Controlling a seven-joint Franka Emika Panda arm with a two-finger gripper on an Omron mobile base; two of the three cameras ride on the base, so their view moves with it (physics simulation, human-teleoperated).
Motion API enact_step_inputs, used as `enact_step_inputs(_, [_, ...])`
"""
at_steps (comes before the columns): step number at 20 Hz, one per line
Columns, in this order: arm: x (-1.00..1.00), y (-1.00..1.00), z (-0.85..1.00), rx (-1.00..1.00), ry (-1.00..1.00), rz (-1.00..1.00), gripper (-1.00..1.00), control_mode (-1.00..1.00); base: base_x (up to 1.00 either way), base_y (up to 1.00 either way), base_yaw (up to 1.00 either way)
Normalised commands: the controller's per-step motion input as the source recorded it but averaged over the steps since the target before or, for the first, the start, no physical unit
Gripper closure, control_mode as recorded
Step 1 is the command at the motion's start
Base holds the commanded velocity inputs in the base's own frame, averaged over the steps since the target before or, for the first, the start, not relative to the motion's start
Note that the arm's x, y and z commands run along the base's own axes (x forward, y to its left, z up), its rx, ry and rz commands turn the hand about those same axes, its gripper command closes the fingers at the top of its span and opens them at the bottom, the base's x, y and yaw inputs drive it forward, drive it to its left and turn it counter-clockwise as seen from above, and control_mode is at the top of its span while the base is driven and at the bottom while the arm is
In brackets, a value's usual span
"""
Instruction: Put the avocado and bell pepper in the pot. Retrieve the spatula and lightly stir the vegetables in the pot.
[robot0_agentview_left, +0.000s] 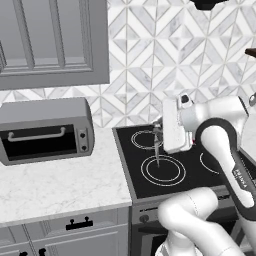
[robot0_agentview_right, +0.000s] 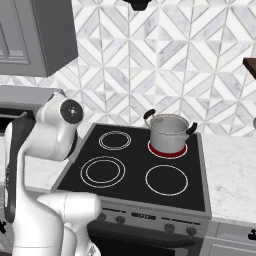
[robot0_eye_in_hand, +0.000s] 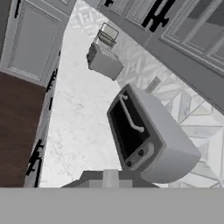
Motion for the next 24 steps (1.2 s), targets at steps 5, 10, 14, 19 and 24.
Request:
enact_step_inputs(5, [0.67, -0.64, 0.00, 0.14, 0.22, -0.42, 1.00, -1.00, 0.00, 0.00, 0.00])
enact_step_inputs(10, [0.59, -0.22, 0.02, 0.20, 0.14, -0.41, 1.00, -1.00, 0.00, 0.00, 0.00])
enact_step_inputs(14, [0.38, 0.06, 0.11, 0.23, 0.00, -0.33, 1.00, -1.00, 0.00, 0.00, 0.00])
enact_step_inputs(19, [0.34, -0.10, 0.08, 0.29, 0.00, -0.25, 1.00, -1.00, 0.00, 0.00, 0.00])
enact_step_inputs(24, [0.47, -0.40, 0.00, 0.27, 0.07, -0.20, 1.00, -1.00, 0.00, 0.00, 0.00])
